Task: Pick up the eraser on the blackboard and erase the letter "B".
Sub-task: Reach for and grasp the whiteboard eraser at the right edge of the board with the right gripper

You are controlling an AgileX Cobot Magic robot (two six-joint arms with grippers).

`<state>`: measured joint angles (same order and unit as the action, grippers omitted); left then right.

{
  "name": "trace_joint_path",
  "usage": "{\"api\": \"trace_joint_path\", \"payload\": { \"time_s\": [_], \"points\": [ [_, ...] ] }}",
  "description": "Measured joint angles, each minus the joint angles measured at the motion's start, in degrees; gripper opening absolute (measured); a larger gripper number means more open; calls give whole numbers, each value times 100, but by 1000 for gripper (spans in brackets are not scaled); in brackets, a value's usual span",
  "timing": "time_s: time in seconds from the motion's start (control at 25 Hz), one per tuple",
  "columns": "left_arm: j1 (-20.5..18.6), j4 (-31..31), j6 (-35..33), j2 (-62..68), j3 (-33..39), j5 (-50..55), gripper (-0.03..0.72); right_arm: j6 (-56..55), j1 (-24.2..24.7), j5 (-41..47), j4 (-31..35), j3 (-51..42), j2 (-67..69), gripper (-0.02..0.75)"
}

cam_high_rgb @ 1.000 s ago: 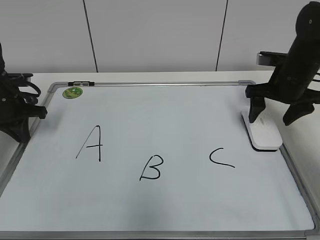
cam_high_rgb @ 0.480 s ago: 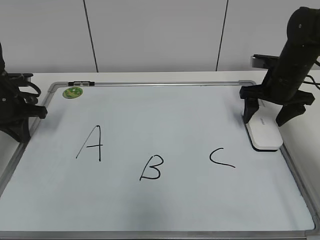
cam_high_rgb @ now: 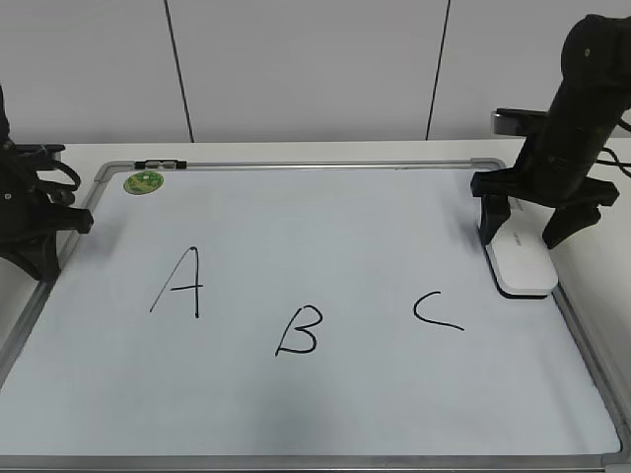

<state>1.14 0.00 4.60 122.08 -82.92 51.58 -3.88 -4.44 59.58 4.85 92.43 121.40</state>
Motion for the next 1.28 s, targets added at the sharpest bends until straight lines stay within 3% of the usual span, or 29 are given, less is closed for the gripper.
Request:
{"api": "trace_joint_path", "payload": {
  "time_s": [1.08,1.28],
  "points": [
    [0,-38,0,0,0,-11,27,7,-59,131,-30,41,259,626],
    [0,-38,0,0,0,-11,27,7,-59,198,-62,131,264,540]
  ]
}}
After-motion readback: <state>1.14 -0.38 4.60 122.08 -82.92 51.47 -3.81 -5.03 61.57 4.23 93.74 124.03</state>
